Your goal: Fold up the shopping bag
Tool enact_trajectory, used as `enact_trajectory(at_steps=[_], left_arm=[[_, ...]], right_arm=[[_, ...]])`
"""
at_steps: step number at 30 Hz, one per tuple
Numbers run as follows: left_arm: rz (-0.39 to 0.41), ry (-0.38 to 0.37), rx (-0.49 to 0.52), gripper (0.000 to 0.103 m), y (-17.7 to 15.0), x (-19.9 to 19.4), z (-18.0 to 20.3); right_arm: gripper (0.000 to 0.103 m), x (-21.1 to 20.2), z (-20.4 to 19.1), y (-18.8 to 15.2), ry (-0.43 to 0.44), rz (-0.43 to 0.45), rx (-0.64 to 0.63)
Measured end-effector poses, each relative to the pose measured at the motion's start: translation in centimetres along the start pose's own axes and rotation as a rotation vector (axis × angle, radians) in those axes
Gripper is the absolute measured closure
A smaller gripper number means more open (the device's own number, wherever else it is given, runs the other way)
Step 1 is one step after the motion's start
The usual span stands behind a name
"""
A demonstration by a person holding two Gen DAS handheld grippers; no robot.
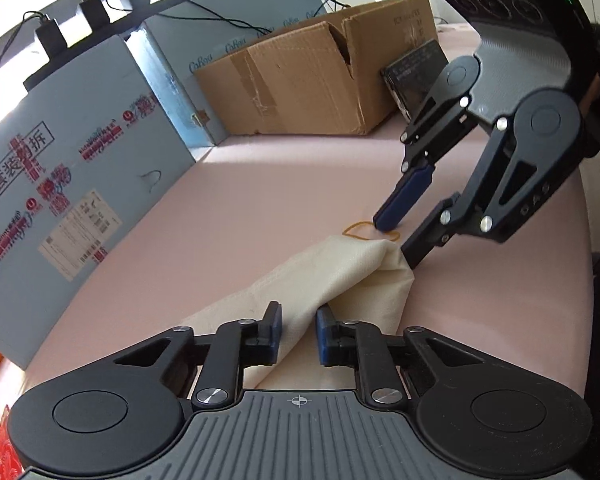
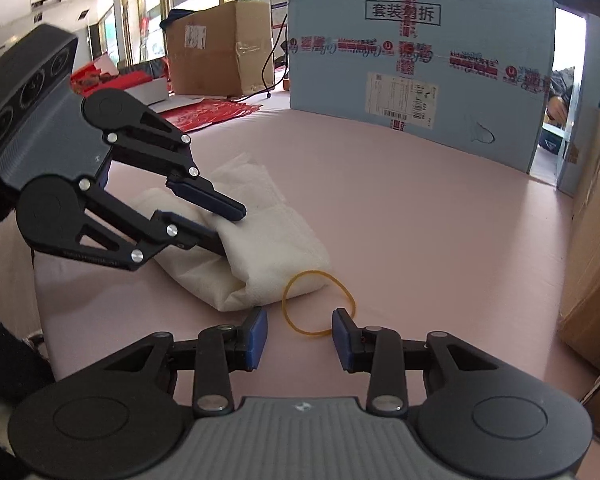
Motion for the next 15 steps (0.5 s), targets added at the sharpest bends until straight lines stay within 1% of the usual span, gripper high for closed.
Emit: enact_trajectory(at_steps=[1, 3, 5, 8, 10, 11, 12, 13, 15], left_arm=[[0.01, -0.006, -0.001, 0.092, 0.2, -0.4, 0.2], [0.014, -0.009, 0.009, 0.092, 0.6, -1.1, 1.0], [0.002, 0.009, 0.035, 0.092, 0.8, -1.2, 1.9], [-0.016, 0.043, 0.055, 0.092, 0.9, -1.1, 3.0], [-0.014, 0.073, 0.04, 0.092, 0.7, -0.9, 3.2], [-0.01, 0.092, 0.024, 0.092, 0.6, -0.8, 2.9], [-0.004, 0.125, 0.009, 0.092, 0.5, -0.6, 2.4], [-0.002, 0.165, 0.0, 0.092, 0.4, -0.4, 1.8], [-0.005, 0.209, -0.003, 0.092, 0.2, -0.3, 1.3]], right_arm=[[0.079, 0.0, -0.3, 0.1, -0.008, -0.001, -0.021], [0.091, -0.1, -0.2, 0.0, -0.014, -0.003, -0.01], [0.095, -0.3, 0.2, -0.3, -0.021, 0.007, 0.028], [0.095, -0.6, 0.7, -0.5, 0.001, 0.024, 0.077], [0.095, -1.0, 1.3, -1.1, 0.025, 0.035, 0.15], [0.095, -0.9, 1.5, -1.1, 0.031, 0.034, 0.166], [0.092, -1.0, 1.8, -1.4, 0.045, 0.034, 0.191], [0.09, -1.1, 1.9, -1.4, 0.053, 0.037, 0.207], [0.087, -1.5, 2.3, -1.4, 0.069, 0.046, 0.251]])
Point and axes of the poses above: each gripper's, at about its wrist camera, not at the fingertips, and x roughly the way its jaws point, z to its right, y to its top, the point moved 4 cm from there along x, roughly the way its jaws point, and after that the axes turned 6 degrees about -x, right-handed, at the moved point
